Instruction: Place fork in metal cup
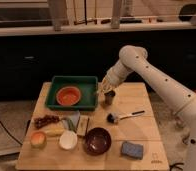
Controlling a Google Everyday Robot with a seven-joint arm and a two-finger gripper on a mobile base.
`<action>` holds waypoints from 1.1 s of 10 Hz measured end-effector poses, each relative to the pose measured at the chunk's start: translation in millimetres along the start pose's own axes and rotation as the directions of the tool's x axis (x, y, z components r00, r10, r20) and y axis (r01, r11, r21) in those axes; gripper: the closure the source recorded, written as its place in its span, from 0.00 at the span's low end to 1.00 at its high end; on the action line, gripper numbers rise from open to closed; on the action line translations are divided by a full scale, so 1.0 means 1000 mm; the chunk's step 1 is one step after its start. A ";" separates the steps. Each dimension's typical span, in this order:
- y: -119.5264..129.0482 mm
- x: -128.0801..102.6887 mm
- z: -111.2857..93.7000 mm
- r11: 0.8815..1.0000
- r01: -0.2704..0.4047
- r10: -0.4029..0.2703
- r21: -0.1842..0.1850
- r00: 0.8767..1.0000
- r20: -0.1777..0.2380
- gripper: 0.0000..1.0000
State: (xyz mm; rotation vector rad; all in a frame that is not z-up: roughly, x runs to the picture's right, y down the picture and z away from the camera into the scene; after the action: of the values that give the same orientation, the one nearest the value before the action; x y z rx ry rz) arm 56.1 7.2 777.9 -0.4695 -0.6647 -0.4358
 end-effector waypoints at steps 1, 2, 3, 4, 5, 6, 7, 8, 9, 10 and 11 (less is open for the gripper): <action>-0.001 -0.001 0.000 1.000 -0.001 0.000 0.005 1.000 0.019 1.00; -0.001 -0.004 0.002 1.000 0.000 0.000 0.007 0.999 0.048 1.00; -0.002 -0.008 0.005 1.000 -0.001 0.000 0.010 0.997 0.072 1.00; 0.000 -0.009 0.006 1.000 -0.006 0.005 0.007 0.996 0.095 1.00; 0.001 -0.010 0.007 1.000 -0.012 0.011 0.007 0.994 0.113 1.00; 0.004 -0.010 0.009 1.000 -0.023 0.022 0.005 0.990 0.136 1.00; 0.004 -0.009 0.011 0.999 -0.032 0.031 0.005 0.987 0.155 1.00; 0.005 -0.009 0.014 0.999 -0.040 0.040 -0.001 0.984 0.172 1.00; 0.006 -0.009 0.016 0.999 -0.048 0.048 -0.004 0.981 0.188 1.00; 0.005 -0.007 0.018 0.998 -0.057 0.057 -0.007 0.978 0.202 1.00; 0.004 -0.006 0.019 0.998 -0.064 0.065 -0.010 0.975 0.213 1.00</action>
State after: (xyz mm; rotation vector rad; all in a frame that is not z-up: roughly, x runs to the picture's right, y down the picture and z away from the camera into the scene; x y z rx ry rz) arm 45.2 21.9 785.9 -0.5443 -0.8534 -0.3273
